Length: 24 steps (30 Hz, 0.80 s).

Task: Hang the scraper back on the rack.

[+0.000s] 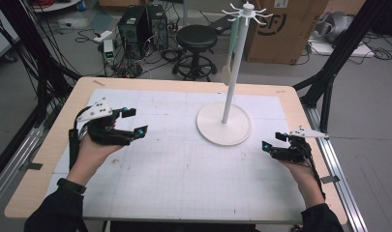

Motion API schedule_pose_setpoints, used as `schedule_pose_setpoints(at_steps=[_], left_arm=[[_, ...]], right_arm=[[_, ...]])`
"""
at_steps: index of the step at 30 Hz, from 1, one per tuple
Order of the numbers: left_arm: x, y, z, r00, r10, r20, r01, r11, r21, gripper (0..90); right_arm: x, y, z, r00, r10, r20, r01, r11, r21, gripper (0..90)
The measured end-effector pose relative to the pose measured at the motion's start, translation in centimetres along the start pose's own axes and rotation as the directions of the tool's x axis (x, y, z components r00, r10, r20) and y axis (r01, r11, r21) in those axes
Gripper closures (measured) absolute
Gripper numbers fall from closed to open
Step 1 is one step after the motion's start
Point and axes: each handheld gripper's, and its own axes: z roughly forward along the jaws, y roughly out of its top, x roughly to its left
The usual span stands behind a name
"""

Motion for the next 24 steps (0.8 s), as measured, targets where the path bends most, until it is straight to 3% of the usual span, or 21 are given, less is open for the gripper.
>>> schedule_pose_setpoints(at_steps=[7, 11, 17, 24], left_arm=[[1.1, -3.6, -2.4, 0.9990, 0.042, -0.018, -0.041, 0.9991, 0.007, 21.2], [1.6, -4.9, -3.1, 0.9991, 0.034, -0.026, -0.033, 0.9992, 0.022, 21.3], [2.0, -5.5, -2.8, 0.9992, 0.018, -0.036, -0.017, 0.9991, 0.039, 21.6], [1.6, -5.5, -2.2, 0.9990, 0.039, -0.022, -0.038, 0.9977, 0.056, 21.8]], right_arm=[[0.2, -0.1, 0.2, 0.9999, -0.017, 0.001, 0.017, 1.000, 0.018, 22.2], [0.2, -0.1, 0.1, 0.9999, -0.010, 0.004, 0.010, 1.000, 0.020, 22.2], [0.2, -0.2, 0.2, 0.9999, -0.014, 0.001, 0.014, 1.000, 0.023, 22.2], [0.1, -0.3, 0.2, 0.9999, -0.013, 0.000, 0.013, 1.000, 0.023, 22.2]])
